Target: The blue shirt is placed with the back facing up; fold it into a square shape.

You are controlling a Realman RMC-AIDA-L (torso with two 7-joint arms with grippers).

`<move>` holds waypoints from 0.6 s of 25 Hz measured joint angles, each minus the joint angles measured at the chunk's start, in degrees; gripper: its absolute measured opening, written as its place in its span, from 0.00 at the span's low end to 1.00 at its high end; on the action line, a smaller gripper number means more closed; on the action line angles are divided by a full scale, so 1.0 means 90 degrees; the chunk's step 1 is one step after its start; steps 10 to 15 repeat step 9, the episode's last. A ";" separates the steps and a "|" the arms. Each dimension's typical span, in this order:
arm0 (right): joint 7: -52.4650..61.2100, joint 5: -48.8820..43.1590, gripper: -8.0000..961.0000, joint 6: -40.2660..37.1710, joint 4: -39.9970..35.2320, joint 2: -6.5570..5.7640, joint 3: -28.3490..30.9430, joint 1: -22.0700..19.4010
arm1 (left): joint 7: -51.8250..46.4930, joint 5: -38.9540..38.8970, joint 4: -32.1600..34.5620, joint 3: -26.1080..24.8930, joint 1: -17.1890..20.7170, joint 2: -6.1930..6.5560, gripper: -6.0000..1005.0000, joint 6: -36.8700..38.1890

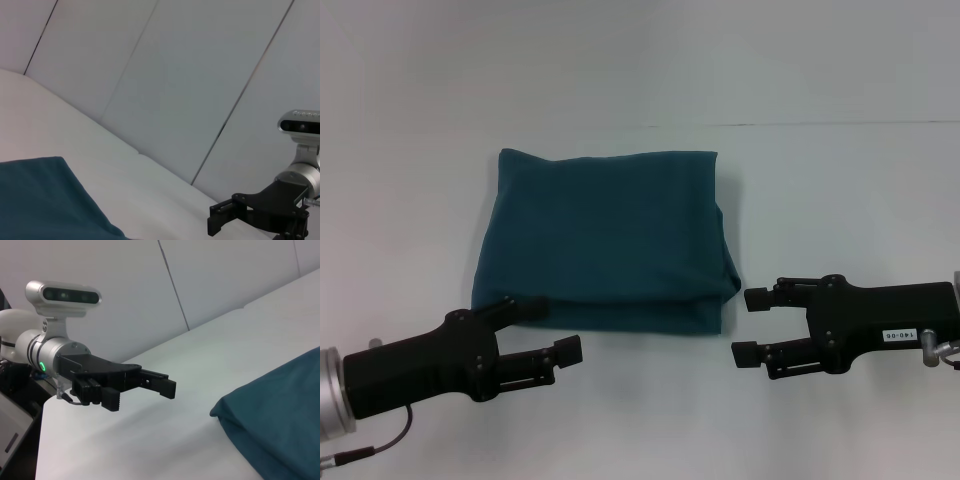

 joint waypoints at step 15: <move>0.0011 0.0000 0.95 0.0000 0.0000 0.0011 -0.0010 0.0010 | 0.0001 0.0079 -0.0013 -0.0022 0.0000 0.0000 0.95 0.0000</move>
